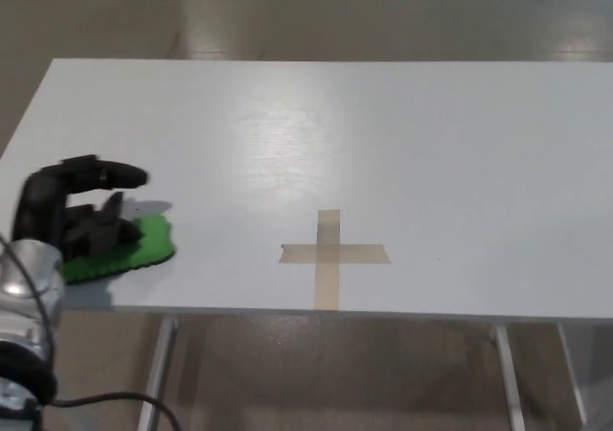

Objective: Use the left hand to press on the green eraser and wipe the desk from center to the left and then back to center.

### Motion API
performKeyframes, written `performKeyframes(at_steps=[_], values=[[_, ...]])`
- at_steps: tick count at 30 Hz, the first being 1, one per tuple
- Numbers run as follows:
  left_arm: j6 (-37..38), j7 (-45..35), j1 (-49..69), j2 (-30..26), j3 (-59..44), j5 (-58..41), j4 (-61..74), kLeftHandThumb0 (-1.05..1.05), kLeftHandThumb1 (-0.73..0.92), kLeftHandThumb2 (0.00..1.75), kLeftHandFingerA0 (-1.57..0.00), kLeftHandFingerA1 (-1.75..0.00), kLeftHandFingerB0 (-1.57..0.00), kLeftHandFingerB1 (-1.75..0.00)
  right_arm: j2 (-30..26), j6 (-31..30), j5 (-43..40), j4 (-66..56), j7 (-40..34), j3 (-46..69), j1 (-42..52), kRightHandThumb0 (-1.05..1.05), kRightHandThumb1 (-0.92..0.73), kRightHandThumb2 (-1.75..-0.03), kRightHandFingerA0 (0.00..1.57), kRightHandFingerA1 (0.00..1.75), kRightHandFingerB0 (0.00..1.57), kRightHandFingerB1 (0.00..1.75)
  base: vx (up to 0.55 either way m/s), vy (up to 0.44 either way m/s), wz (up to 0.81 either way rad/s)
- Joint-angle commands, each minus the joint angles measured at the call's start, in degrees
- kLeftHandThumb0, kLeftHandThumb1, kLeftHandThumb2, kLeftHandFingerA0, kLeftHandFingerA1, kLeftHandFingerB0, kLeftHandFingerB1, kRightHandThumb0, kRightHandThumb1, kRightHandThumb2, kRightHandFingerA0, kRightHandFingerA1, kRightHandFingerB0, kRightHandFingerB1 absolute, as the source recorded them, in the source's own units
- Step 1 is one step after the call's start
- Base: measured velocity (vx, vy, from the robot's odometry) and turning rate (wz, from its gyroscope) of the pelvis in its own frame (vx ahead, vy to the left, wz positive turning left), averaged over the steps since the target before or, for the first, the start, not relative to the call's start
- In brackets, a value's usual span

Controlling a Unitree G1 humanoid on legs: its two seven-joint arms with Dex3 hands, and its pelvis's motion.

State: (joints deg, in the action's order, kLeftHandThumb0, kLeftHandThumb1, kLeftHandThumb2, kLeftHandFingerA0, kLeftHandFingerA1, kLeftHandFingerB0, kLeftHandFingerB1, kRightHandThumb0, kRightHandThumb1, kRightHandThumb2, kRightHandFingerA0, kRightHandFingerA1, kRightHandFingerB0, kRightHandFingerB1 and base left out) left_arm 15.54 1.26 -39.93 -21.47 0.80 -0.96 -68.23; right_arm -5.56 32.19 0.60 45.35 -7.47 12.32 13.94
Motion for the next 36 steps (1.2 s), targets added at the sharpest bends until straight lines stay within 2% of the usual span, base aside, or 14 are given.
performKeyframes(at_steps=[1, 9, 10, 18, 31, 33, 34, 36], values=[[-2.2, 0.1, 3.8, 6.6, 3.4, 4.3, -1.3, -0.16, 0.83, 0.64, -0.93, -0.9, -0.91, -0.7, -0.2, -1.0, -1.1, -0.5, 1.0, 0.2, -0.1, -0.15, -0.66, -0.59, 0.82, 0.57, 0.61, 0.5, 0.0, 0.0, 0.0], [-2.0, 0.1, 4.6, 14.5, 7.6, 5.6, 1.1, -0.2, 0.82, 0.64, -0.96, -0.89, -0.93, -0.69, 0.2, -0.9, -2.7, -1.1, 3.2, 0.4, 0.2, -0.15, -0.67, -0.59, 0.82, 0.58, 0.61, 0.51, 0.0, 0.0, 0.01], [-1.8, 0.3, 4.4, 16.8, 9.0, 6.3, 1.5, -0.22, 0.81, 0.65, -0.96, -0.88, -0.94, -0.66, 0.2, -1.3, -2.6, -1.9, 3.1, 0.3, 0.5, -0.15, -0.67, -0.59, 0.82, 0.58, 0.61, 0.51, 0.0, 0.0, 0.0], [-2.4, 0.9, 3.4, 21.3, 11.3, 6.9, 3.3, -0.23, 0.8, 0.64, -0.98, -0.86, -0.96, -0.64, 0.0, -2.0, -1.3, -3.0, 2.3, -0.4, 0.3, -0.15, -0.66, -0.59, 0.82, 0.58, 0.62, 0.51, 0.0, 0.0, 0.0], [-4.8, 1.2, 4.0, 25.0, 13.0, 6.8, 5.6, -0.25, 0.8, 0.64, -0.99, -0.82, -0.97, -0.62, -0.4, -2.6, -0.9, -3.4, 2.1, -1.0, 0.5, -0.16, -0.66, -0.59, 0.82, 0.58, 0.63, 0.52, 0.0, 0.0, 0.0], [-4.6, 0.3, 3.9, 24.3, 13.2, 7.2, 5.8, -0.25, 0.8, 0.65, -0.99, -0.8, -0.97, -0.6, -0.9, -3.2, -0.8, -3.7, 2.4, -1.1, 0.3, -0.15, -0.66, -0.59, 0.82, 0.57, 0.63, 0.52, 0.0, 0.0, 0.0], [-4.4, -0.4, 3.9, 23.9, 13.2, 7.1, 6.1, -0.26, 0.79, 0.64, -0.98, -0.69, -0.95, -0.49, -1.0, -2.9, -0.8, -3.6, 2.5, -1.1, 0.3, -0.15, -0.66, -0.59, 0.82, 0.57, 0.64, 0.52, 0.0, 0.0, 0.0], [-4.0, -1.3, 4.0, 23.3, 13.0, 7.0, 6.4, -0.26, 0.79, 0.64, -0.98, -0.69, -0.95, -0.49, -0.9, -2.4, -0.9, -3.3, 2.6, -1.1, 0.3, -0.15, -0.66, -0.59, 0.82, 0.57, 0.64, 0.52, 0.0, 0.0, 0.0]])
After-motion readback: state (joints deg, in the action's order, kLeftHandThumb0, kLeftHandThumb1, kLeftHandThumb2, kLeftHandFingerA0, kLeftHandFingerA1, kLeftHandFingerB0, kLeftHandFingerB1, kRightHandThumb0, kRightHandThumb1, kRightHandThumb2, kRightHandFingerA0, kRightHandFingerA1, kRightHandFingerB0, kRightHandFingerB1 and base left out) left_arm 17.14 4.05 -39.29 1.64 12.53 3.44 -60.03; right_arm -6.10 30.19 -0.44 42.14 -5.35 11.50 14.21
